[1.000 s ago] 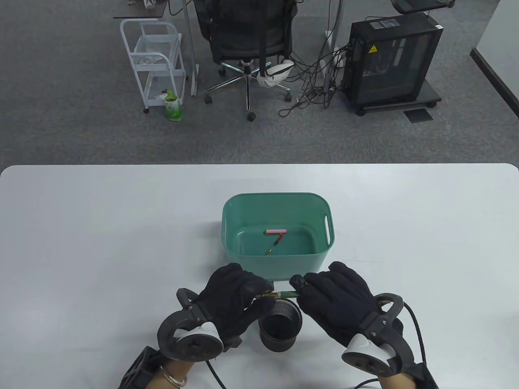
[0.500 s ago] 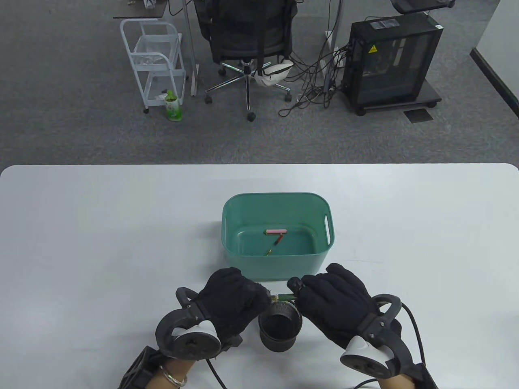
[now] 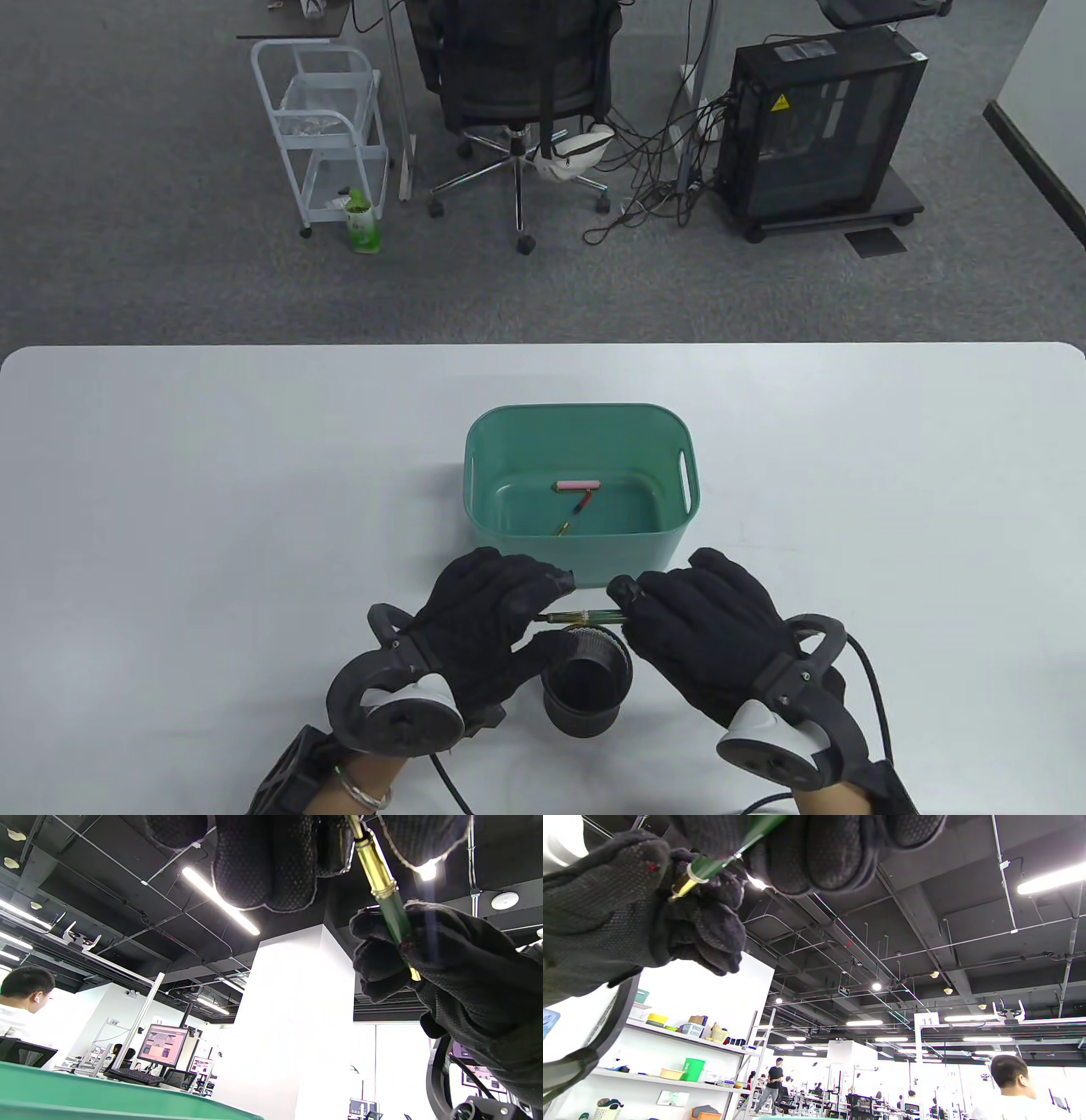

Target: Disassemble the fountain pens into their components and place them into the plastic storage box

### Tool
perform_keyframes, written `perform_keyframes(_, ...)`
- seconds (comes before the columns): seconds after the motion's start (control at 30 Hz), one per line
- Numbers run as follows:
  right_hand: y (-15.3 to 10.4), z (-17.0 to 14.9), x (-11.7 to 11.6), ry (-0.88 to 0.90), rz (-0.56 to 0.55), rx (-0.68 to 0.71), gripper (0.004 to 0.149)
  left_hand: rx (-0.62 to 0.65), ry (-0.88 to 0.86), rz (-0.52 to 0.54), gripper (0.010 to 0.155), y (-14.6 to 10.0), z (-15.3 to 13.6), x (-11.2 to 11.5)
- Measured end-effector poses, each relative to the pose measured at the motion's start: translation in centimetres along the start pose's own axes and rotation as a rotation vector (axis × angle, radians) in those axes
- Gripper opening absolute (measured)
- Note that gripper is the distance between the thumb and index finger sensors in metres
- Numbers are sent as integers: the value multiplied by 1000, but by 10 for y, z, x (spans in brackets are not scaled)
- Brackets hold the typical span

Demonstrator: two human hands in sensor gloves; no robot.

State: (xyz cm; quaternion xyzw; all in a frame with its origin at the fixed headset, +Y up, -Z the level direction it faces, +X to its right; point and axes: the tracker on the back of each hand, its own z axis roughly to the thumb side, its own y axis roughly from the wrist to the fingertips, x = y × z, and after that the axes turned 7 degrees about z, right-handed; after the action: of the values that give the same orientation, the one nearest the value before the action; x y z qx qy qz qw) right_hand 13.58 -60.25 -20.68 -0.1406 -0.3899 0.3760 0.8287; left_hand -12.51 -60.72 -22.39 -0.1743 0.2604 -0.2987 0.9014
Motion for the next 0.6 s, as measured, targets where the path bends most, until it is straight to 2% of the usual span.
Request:
perform_keyframes(0.13,0,-1,0,-1,0,-2,43,4,9,-4,59,0,1,1)
perform_keyframes(0.33,0,-2,0,-1,2,-2,43,11,16,-3,44,0,2,1)
perform_keyframes(0.6,1,-1,-1,1,6,3,43,6,9,-7,44,0,2,2)
